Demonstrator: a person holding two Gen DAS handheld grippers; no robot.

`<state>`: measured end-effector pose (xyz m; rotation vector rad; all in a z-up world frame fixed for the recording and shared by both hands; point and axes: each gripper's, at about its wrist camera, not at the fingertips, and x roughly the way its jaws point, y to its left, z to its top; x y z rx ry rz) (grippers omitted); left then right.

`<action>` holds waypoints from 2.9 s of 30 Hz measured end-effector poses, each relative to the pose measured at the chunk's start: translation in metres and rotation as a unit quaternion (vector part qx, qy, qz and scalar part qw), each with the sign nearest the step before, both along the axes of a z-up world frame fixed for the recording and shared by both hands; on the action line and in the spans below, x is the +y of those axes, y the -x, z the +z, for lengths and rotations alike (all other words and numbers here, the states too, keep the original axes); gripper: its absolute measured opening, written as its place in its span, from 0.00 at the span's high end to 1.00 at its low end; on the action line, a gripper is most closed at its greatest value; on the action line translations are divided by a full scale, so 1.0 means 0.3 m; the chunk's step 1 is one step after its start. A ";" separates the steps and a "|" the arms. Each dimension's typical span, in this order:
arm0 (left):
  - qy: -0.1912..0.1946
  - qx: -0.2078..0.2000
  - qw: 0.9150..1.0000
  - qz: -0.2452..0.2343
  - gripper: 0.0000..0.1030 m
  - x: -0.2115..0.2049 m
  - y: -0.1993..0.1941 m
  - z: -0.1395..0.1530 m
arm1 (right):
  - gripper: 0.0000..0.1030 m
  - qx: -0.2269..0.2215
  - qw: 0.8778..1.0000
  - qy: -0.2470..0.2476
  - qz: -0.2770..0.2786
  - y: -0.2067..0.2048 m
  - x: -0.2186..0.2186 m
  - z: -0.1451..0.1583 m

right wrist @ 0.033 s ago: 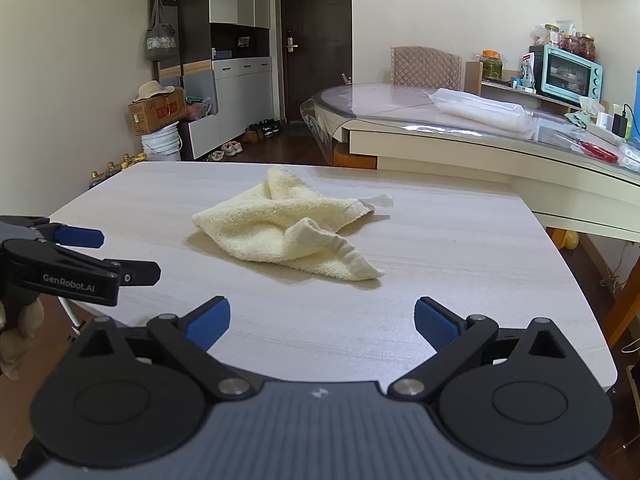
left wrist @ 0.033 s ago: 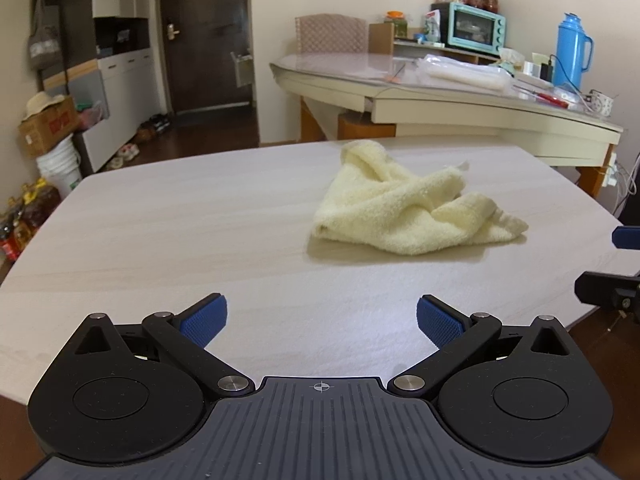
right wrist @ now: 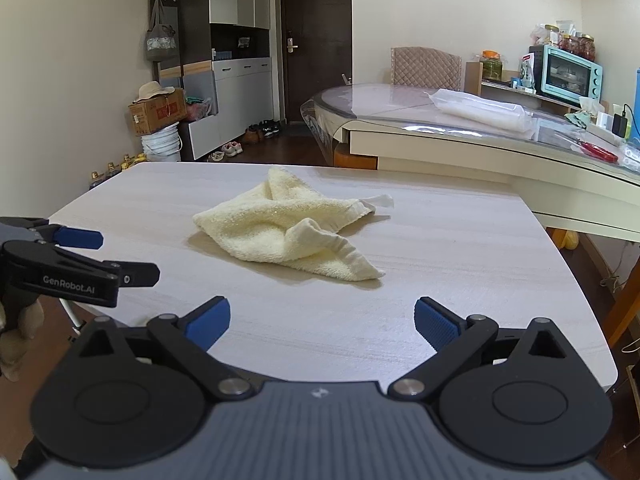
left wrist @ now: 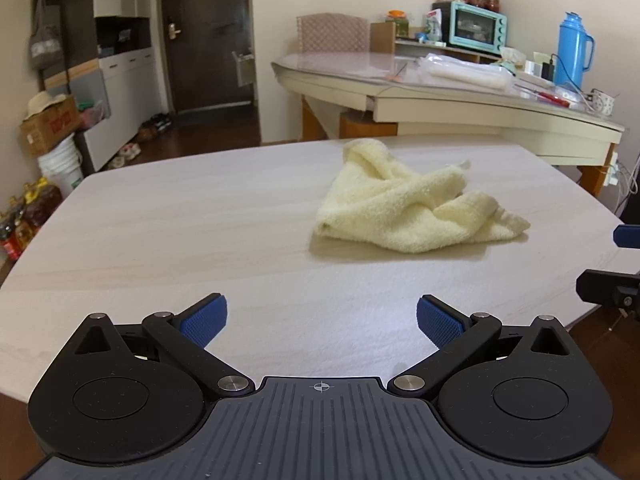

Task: Fold towel
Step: 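Move both grippers toward the crumpled pale yellow towel, then grasp a towel corner with the right gripper and lift it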

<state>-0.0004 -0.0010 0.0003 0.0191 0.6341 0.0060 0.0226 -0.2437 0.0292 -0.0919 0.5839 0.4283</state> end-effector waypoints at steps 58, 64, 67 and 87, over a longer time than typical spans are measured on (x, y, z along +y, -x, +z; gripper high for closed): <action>-0.003 0.023 1.000 0.012 0.00 0.013 -0.026 0.000 | 0.03 0.032 0.999 0.016 0.004 -0.082 0.054 -0.027; -0.003 0.023 1.000 0.011 0.00 0.016 -0.036 -0.003 | 0.03 0.030 0.999 0.020 0.005 -0.095 0.061 -0.025; -0.003 0.023 1.000 0.011 0.00 0.019 -0.043 -0.002 | 0.03 0.024 0.999 0.022 0.007 -0.116 0.069 -0.018; -0.014 0.021 1.000 0.011 0.00 0.051 -0.171 0.003 | 0.15 0.026 1.000 -0.017 0.003 -0.451 0.122 0.004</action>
